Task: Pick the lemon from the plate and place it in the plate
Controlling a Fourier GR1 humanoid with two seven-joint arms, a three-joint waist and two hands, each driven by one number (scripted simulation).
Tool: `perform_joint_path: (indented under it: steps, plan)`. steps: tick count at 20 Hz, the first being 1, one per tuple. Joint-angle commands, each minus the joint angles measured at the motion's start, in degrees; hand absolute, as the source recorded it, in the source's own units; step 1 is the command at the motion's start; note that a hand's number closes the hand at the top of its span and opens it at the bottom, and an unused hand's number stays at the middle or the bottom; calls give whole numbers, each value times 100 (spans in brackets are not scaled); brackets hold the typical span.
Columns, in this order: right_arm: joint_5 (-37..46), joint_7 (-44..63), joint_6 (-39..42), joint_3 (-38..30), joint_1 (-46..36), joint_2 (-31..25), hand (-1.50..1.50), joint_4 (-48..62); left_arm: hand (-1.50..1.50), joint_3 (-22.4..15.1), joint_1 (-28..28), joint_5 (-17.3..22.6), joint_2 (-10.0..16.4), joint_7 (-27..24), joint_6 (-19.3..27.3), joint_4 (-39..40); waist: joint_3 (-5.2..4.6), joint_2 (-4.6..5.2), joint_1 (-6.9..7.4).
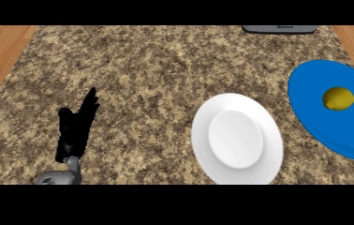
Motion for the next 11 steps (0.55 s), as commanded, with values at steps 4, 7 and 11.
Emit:
perform_joint_path:
  steps: [4, 7, 11]
  plan:
    - [-172, -47, -247, -194, 209, -187, -150, 141, 0, 41, -14, 38, 62, 154, -66, -195, 16, 16, 43]
    - [-120, 157, -267, -103, 95, -195, -150, 116, 0, 77, 143, 37, 52, -259, -124, 84, 7, 12, 35]
    - [-63, 44, -572, -59, 204, -85, -150, 113, 0, 154, -54, 161, 142, 97, -233, -89, 14, 21, 46]
